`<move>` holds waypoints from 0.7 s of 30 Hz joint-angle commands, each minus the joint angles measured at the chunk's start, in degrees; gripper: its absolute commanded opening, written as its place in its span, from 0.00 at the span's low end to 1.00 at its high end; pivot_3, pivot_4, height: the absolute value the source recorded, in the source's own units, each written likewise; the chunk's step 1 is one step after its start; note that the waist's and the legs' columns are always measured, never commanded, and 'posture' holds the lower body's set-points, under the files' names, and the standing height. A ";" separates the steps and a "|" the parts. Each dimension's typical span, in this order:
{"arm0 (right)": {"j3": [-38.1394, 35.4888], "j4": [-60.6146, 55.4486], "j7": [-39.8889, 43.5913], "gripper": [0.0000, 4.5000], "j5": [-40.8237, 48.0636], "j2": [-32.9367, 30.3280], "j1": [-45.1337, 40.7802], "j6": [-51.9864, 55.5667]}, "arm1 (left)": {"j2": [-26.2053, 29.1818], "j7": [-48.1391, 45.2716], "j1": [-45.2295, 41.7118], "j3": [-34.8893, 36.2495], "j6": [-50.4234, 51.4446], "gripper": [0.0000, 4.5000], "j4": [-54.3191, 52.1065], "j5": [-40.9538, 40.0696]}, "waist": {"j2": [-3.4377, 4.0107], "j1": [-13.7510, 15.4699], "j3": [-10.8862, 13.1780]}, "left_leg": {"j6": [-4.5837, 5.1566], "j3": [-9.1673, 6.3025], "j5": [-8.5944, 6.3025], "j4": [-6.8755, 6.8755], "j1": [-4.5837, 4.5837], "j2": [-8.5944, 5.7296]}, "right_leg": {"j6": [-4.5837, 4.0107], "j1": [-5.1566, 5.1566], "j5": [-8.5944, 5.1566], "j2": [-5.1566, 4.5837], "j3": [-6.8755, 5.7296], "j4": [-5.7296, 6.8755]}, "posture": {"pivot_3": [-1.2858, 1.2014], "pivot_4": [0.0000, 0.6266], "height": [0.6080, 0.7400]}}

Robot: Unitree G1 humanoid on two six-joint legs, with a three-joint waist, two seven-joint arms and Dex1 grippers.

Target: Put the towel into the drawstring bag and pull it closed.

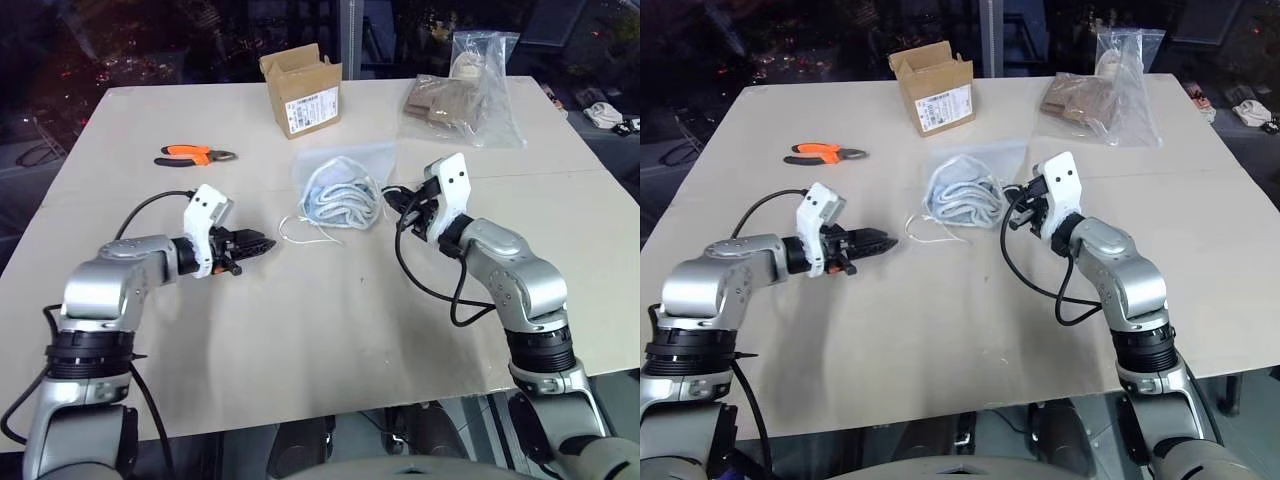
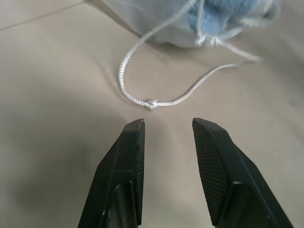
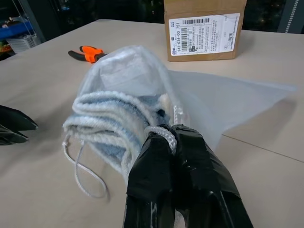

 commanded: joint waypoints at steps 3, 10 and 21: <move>-0.71 -1.64 0.14 0.00 0.54 -0.49 -0.78 -0.46 | -3.88 4.19 -5.16 -6.24 -12.93 0.36 6.63 8.74 | -0.01 0.20 -0.02 | -0.06 0.02 0.03 0.00 -0.01 0.00 | -0.01 -0.01 0.02 0.06 0.00 0.03 | 0.52 0.24 1.00; -1.20 -2.82 -0.92 0.00 0.49 -0.75 -0.08 0.02 | -11.23 11.67 -13.66 -12.19 -29.89 0.24 26.10 19.63 | -0.02 0.34 -0.04 | -0.07 0.10 0.03 0.00 -0.07 -0.06 | 0.02 -0.04 0.03 0.12 -0.01 -0.04 | 0.52 0.24 1.00; -9.20 -5.66 -1.35 0.00 4.76 -4.83 -12.11 1.27 | -10.93 27.55 -27.35 -0.57 -41.16 0.01 31.71 20.20 | -0.16 0.01 0.25 | 0.07 0.03 -0.04 0.20 -0.22 0.04 | 0.07 -0.18 0.08 0.10 -0.01 0.15 | 0.52 0.24 1.00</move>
